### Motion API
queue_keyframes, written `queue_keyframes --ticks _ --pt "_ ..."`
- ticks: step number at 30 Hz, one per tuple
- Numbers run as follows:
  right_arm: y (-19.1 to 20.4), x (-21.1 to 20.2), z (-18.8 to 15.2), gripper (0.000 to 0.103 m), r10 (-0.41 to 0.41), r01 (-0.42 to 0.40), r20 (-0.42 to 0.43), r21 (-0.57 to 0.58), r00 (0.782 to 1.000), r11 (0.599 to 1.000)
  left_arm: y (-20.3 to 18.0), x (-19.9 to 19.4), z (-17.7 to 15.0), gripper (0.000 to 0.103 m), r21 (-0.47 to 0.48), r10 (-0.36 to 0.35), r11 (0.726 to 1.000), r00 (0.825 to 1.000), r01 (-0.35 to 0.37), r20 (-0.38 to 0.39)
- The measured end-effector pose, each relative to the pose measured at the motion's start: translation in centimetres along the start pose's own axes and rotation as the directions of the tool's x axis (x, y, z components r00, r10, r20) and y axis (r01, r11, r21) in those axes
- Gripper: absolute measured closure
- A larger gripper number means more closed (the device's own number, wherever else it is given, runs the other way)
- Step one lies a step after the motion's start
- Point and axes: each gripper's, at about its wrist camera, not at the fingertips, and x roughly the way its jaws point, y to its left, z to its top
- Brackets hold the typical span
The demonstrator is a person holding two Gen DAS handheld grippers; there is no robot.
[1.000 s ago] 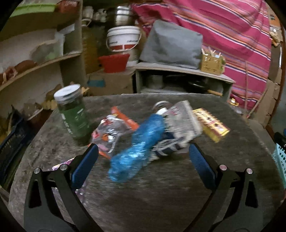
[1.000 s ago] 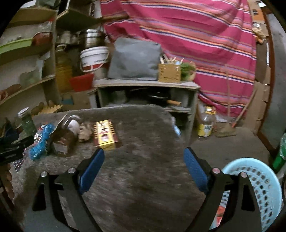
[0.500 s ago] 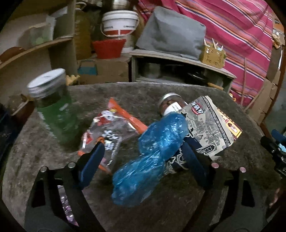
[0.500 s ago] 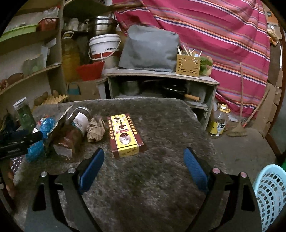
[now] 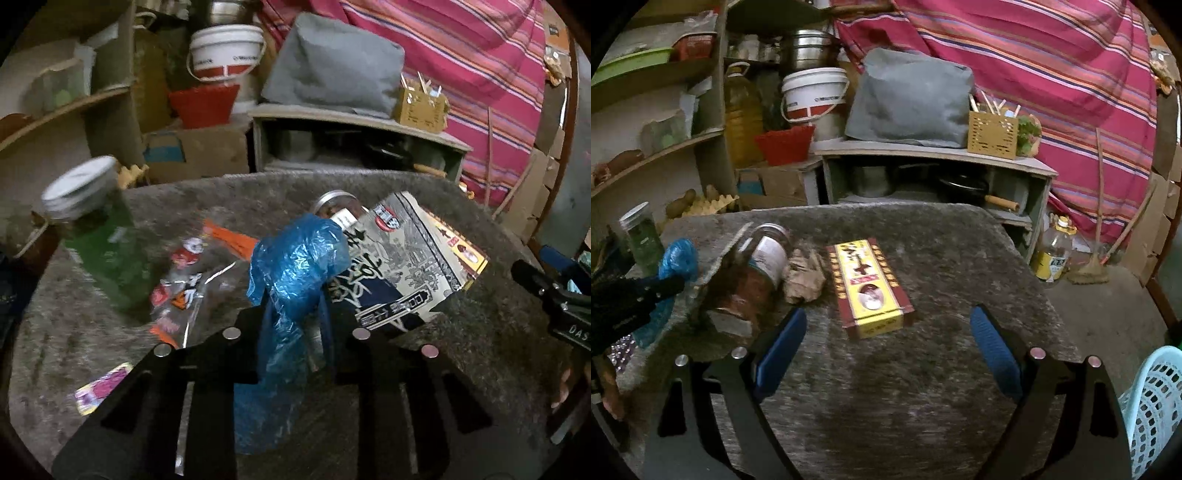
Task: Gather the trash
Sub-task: 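Grasp the blue plastic bag with the left tool and lift it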
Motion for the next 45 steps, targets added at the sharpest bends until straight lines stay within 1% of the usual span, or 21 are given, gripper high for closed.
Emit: queue_keyframes --ticks 2,7,13,17,21,22,25,27,28,29,32,34,36,37,38,39,41,45 --pt "0.8 -0.3 0.2 0.014 0.008 -0.008 0.004 -0.016 1.000 1.000 0.9 -1.0 -0.1 0.081 -0.014 0.019 1.000 1.000 -0.019 0.014" --pt "3.0 -0.2 0.6 0.014 0.063 -0.064 -0.008 -0.023 0.998 0.998 2.7 -3.1 -0.6 0.081 -0.022 0.072 0.997 0.996 -0.071 0.044" --pt "6.3 0.4 1.2 0.014 0.106 -0.106 -0.011 -0.056 0.994 0.993 4.9 -3.4 -1.1 0.081 -0.035 0.130 0.991 0.991 -0.128 0.045" --pt "8.7 0.7 1.3 0.014 0.116 -0.117 -0.012 -0.101 0.993 0.988 6.4 -2.8 -1.2 0.081 -0.051 0.142 0.989 0.990 -0.141 0.026" --pt "9.7 1.6 1.6 0.014 0.123 -0.126 -0.035 -0.097 0.992 0.987 7.0 -2.7 -1.3 0.081 -0.051 0.141 0.989 0.990 -0.139 0.025" --pt "9.7 1.8 1.7 0.015 0.115 -0.119 -0.047 -0.095 0.992 0.988 7.0 -2.7 -1.2 0.081 -0.048 0.139 0.989 0.990 -0.138 0.026" --pt "8.7 2.1 1.9 0.014 0.075 -0.079 -0.050 -0.081 0.996 0.994 6.9 -2.3 -1.2 0.081 -0.043 0.096 0.995 0.995 -0.095 0.009" --pt "7.5 2.3 2.1 0.014 0.056 -0.058 -0.049 -0.051 0.997 0.997 6.4 -1.7 -1.3 0.076 -0.034 0.065 0.997 0.998 -0.065 -0.012" --pt "7.1 2.4 2.2 0.014 0.052 -0.054 -0.050 -0.039 0.997 0.998 6.0 -1.1 -1.3 0.067 -0.024 0.061 0.998 0.998 -0.061 -0.025" --pt "6.7 2.6 2.2 0.014 0.046 -0.048 -0.053 -0.026 0.998 0.999 5.7 -0.7 -1.4 0.061 -0.016 0.062 0.998 0.998 -0.063 -0.033" --pt "5.6 3.1 2.1 0.014 0.040 -0.040 -0.062 0.002 0.997 0.999 5.2 0.4 -1.3 0.060 -0.011 0.039 0.999 0.997 -0.039 -0.061" --pt "5.4 3.3 2.0 0.014 0.040 -0.040 -0.071 0.006 0.997 0.999 5.3 1.3 -1.3 0.058 -0.023 0.045 0.999 0.995 -0.047 -0.089" --pt "5.2 3.3 2.0 0.014 0.045 -0.045 -0.071 0.007 0.996 0.999 5.6 1.7 -1.3 0.058 -0.038 0.044 0.998 0.994 -0.048 -0.101" --pt "5.2 3.3 2.0 0.014 0.043 -0.043 -0.068 0.005 0.997 0.999 5.7 1.7 -1.3 0.060 -0.044 0.038 0.998 0.994 -0.043 -0.100" --pt "5.1 3.2 2.1 0.014 0.039 -0.039 -0.061 0.005 0.997 0.999 5.7 1.4 -1.2 0.069 -0.049 0.033 0.998 0.995 -0.037 -0.092" --pt "5.1 3.0 2.2 0.014 0.038 -0.038 -0.056 0.007 0.998 0.999 5.7 1.2 -1.2 0.072 -0.048 0.030 0.998 0.996 -0.035 -0.084" --pt "4.7 2.7 2.4 0.014 0.042 -0.041 -0.043 0.020 0.998 0.999 5.6 0.3 -1.0 0.075 -0.042 0.041 0.998 0.998 -0.043 -0.057" --pt "4.7 1.9 2.6 0.014 0.047 -0.047 -0.022 0.031 0.999 0.998 5.8 -1.5 -0.8 0.076 -0.043 0.060 0.997 0.998 -0.061 -0.008"
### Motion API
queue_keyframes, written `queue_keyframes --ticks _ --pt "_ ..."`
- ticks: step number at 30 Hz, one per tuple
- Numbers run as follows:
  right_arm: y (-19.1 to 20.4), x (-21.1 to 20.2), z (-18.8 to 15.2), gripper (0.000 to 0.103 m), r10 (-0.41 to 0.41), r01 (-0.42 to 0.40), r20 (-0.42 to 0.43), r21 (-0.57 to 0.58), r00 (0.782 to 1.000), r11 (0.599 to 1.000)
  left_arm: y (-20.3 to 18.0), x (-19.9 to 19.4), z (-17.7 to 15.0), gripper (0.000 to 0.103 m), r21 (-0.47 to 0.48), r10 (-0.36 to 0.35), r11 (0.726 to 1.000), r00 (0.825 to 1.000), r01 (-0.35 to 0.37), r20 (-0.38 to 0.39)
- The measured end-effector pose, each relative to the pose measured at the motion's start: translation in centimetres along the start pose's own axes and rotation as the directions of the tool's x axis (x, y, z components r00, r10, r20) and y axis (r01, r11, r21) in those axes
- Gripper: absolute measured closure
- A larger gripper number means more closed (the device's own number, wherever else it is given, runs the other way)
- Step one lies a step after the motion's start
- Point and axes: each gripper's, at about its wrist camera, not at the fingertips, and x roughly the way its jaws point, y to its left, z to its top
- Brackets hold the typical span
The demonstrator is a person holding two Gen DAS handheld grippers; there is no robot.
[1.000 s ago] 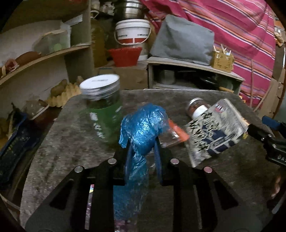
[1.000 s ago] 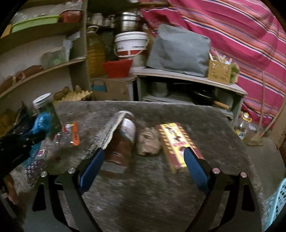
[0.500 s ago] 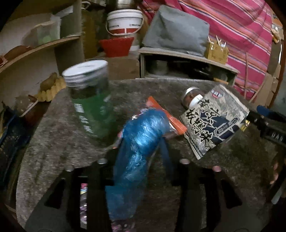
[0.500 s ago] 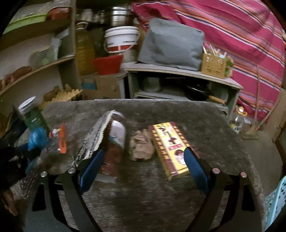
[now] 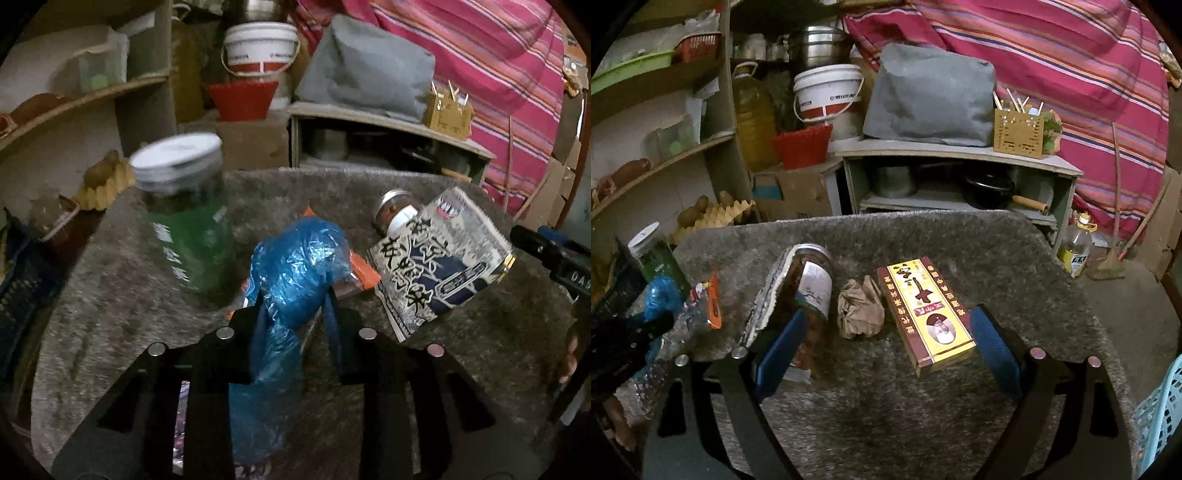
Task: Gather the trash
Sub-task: 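Grasp the blue plastic bag with the left tool and lift it, then grasp the black-and-white printed snack packet with the right tool while the left tool holds the bag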
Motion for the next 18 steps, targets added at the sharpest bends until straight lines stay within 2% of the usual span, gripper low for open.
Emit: queue_keyframes --ticks 3,5,9,18 --pt "0.4 -0.8 0.1 0.014 -0.006 0.006 0.018 -0.010 1.000 1.000 0.4 -1.2 0.1 0.076 -0.008 0.016 1.000 1.000 -0.016 0.026" --pt "0.5 -1.4 0.1 0.014 -0.006 0.007 0.031 -0.012 0.999 1.000 0.5 -1.6 0.0 0.076 0.007 0.055 0.998 0.998 -0.055 0.040" --pt "1.1 -2.1 0.2 0.014 0.007 -0.006 0.047 -0.012 0.999 1.000 1.5 -1.4 -0.3 0.076 -0.001 0.078 0.997 0.997 -0.078 0.027" --pt "4.7 0.5 -0.6 0.016 0.071 -0.072 -0.015 -0.062 0.997 0.995 3.0 -1.0 -0.4 0.076 -0.026 0.091 0.996 0.996 -0.091 0.008"
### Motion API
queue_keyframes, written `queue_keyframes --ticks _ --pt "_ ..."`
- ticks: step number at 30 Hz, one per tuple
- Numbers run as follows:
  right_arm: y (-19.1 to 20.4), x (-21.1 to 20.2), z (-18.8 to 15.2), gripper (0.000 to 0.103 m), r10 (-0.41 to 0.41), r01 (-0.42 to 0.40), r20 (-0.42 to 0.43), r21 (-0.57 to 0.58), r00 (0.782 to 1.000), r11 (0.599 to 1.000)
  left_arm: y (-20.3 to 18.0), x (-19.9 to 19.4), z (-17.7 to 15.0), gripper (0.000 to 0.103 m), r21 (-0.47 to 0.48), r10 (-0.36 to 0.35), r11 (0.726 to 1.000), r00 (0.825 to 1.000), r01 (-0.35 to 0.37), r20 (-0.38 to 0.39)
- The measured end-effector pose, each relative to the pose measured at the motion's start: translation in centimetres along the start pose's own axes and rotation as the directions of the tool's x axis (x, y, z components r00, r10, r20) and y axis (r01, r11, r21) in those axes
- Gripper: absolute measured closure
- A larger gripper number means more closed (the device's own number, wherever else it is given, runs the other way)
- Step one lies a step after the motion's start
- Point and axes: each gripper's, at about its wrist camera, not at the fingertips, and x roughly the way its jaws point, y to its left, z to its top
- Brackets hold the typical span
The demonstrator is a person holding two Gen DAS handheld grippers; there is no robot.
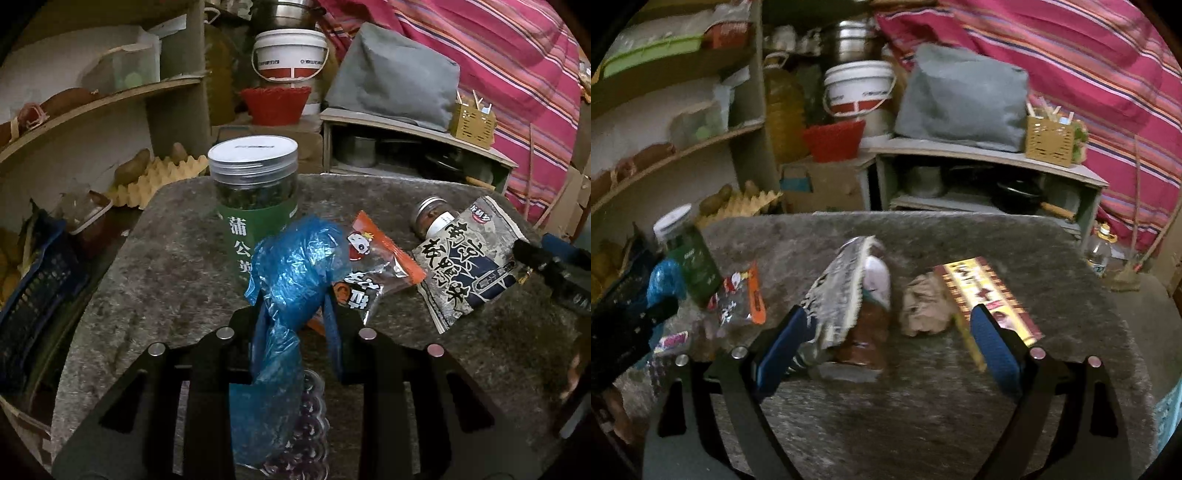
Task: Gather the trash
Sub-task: 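Grasp the black-and-white printed snack packet with the right tool while the left tool holds the bag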
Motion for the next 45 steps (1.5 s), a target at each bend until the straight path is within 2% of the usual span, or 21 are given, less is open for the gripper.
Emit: queue_keyframes --ticks 1,4,6,9,11,20,29,45 --pt "0.3 0.5 -0.1 0.019 0.003 -0.003 -0.007 -0.006 1.000 1.000 0.0 0.1 0.0 0.076 0.003 0.004 1.000 1.000 -0.004 -0.001" --pt "1.0 1.9 -0.3 0.048 0.043 -0.043 -0.052 -0.013 0.998 0.999 -0.1 0.3 -0.1 0.076 0.003 0.007 1.000 1.000 -0.007 -0.008" --pt "1.4 2.6 -0.5 0.057 0.079 -0.080 -0.076 -0.010 0.994 0.997 0.0 0.4 -0.1 0.076 0.002 0.008 1.000 1.000 -0.008 -0.013" --pt "2.0 2.5 -0.6 0.071 0.077 -0.080 -0.062 -0.038 0.995 0.996 0.0 0.5 -0.2 0.076 0.002 0.014 1.000 1.000 -0.014 -0.017" --pt "2.3 1.9 -0.5 0.093 0.096 -0.098 -0.042 -0.058 0.995 0.994 0.1 0.5 -0.1 0.076 -0.009 0.011 1.000 1.000 -0.011 -0.017" --pt "2.1 -1.0 -0.7 0.100 0.120 -0.117 0.026 -0.086 0.992 0.989 -0.8 -0.7 -0.2 0.076 -0.011 -0.002 1.000 1.000 0.002 0.004" --pt "-1.9 -4.8 -1.0 0.100 0.081 -0.079 0.070 -0.035 0.994 0.996 -2.9 -3.1 -0.3 0.076 0.013 -0.021 1.000 0.999 0.021 0.040" --pt "-9.5 -10.0 -3.2 0.101 0.000 -0.002 0.049 0.037 0.999 0.999 -10.2 -6.0 -0.8 0.076 0.109 -0.081 0.991 0.994 0.073 0.070"
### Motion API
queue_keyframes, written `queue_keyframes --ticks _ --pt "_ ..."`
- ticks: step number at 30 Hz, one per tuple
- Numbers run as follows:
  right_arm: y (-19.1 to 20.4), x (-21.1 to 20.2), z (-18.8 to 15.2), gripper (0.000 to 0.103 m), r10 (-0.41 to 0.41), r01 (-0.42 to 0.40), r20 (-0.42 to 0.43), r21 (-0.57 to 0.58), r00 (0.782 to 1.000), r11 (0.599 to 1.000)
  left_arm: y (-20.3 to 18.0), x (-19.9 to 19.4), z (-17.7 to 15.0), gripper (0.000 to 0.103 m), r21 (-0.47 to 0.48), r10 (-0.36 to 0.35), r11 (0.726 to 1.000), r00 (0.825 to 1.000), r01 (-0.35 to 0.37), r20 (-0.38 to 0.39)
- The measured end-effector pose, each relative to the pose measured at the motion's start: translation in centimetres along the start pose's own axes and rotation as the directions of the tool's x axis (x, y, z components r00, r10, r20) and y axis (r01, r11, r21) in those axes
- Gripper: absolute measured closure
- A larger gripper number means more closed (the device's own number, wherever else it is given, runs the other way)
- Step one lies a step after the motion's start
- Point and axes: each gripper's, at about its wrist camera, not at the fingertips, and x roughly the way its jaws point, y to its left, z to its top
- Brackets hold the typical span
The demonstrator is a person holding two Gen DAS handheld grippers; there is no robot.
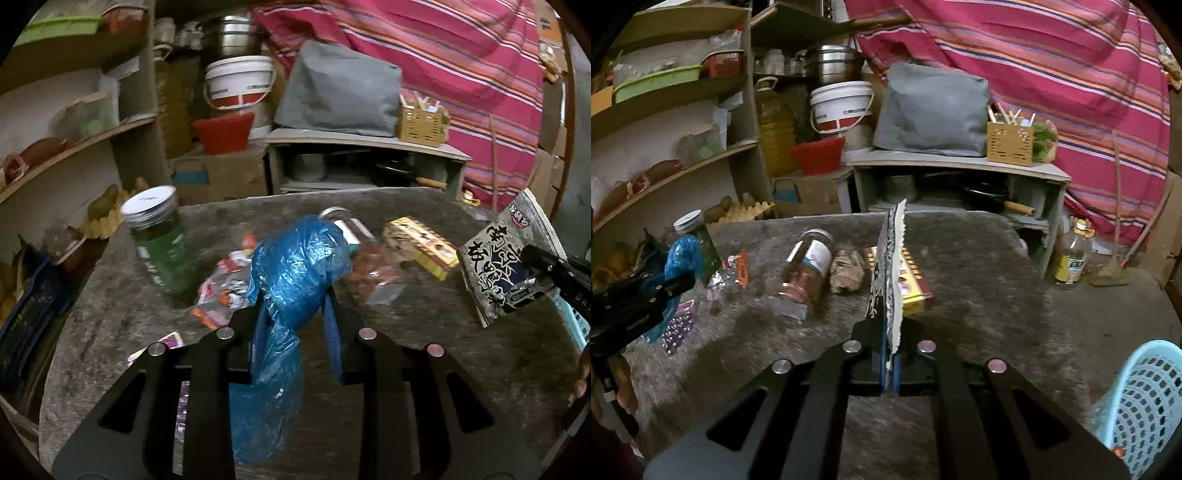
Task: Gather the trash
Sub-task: 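Grasp the black-and-white printed snack packet with the right tool while the left tool holds the bag, then carry the blue bag and printed packet to the basket and open both tools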
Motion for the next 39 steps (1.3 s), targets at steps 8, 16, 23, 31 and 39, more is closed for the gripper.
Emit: queue_keyframes --ticks 8,16,23,31,39 --pt "-4.4 -3.6 -0.2 0.101 -0.017 0.016 0.027 0.048 1.000 0.999 -5.6 -0.2 0.4 0.076 0.065 -0.045 0.997 0.999 0.046 -0.007" --pt "-11.9 -8.4 -0.5 0.101 -0.087 0.078 0.051 0.149 0.995 0.986 -13.6 -1.2 1.1 0.076 0.118 -0.137 0.984 0.991 0.136 0.004" --pt "-18.7 -12.4 -2.4 0.101 -0.186 0.169 0.051 0.234 0.981 0.957 -22.6 -3.0 1.4 0.076 0.198 -0.252 0.950 0.967 0.243 0.023" --pt "-25.0 -15.2 -5.2 0.101 -0.261 0.244 0.015 0.304 0.965 0.921 -31.1 -4.2 0.9 0.076 0.253 -0.359 0.903 0.933 0.347 0.001" --pt "-29.4 -15.6 -8.0 0.101 -0.295 0.299 -0.067 0.351 0.953 0.887 -38.3 -4.3 -1.4 0.076 0.303 -0.427 0.854 0.903 0.422 -0.053"
